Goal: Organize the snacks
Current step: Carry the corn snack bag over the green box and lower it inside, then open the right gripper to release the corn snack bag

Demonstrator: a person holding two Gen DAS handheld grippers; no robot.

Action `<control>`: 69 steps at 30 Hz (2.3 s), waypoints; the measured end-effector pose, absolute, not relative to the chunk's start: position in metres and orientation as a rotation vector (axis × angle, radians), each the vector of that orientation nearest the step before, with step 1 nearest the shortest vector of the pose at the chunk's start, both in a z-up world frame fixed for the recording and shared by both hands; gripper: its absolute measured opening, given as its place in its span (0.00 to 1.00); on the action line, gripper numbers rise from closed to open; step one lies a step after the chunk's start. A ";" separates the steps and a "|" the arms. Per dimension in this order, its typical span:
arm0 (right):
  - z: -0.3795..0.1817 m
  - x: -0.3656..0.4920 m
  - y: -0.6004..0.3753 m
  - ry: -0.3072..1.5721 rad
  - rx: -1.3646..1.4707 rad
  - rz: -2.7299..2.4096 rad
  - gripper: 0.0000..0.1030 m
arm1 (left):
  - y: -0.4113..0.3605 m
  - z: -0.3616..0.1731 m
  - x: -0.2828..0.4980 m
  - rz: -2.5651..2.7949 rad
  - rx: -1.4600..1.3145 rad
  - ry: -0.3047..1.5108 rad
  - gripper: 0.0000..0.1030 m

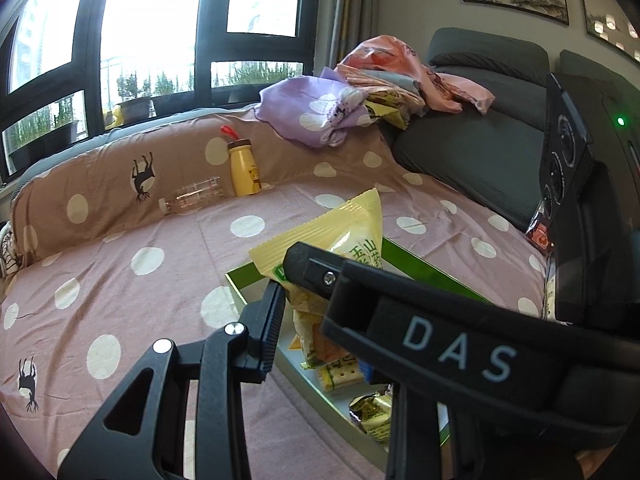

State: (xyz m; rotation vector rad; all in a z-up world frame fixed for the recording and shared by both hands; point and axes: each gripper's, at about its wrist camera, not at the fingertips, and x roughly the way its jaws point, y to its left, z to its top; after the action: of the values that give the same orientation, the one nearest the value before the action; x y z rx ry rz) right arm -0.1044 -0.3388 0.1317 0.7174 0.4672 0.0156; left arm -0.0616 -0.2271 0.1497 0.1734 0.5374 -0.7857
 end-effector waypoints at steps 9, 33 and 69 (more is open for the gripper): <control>0.118 -0.109 -0.363 0.489 0.780 -0.045 0.42 | -0.254 0.140 -0.058 -0.843 0.202 0.591 0.29; 0.082 -0.106 -0.399 0.611 0.890 -0.185 0.42 | -0.294 0.106 -0.040 -0.944 0.215 0.764 0.29; 0.057 -0.098 -0.410 0.752 0.922 -0.317 0.42 | -0.305 0.070 -0.018 -0.962 0.145 0.987 0.40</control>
State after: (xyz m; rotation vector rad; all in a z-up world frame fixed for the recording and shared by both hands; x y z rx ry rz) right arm -0.0977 -0.4095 0.0575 0.9216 0.7519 -0.3166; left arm -0.0183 -0.3050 0.0701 0.1450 0.9866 -0.9623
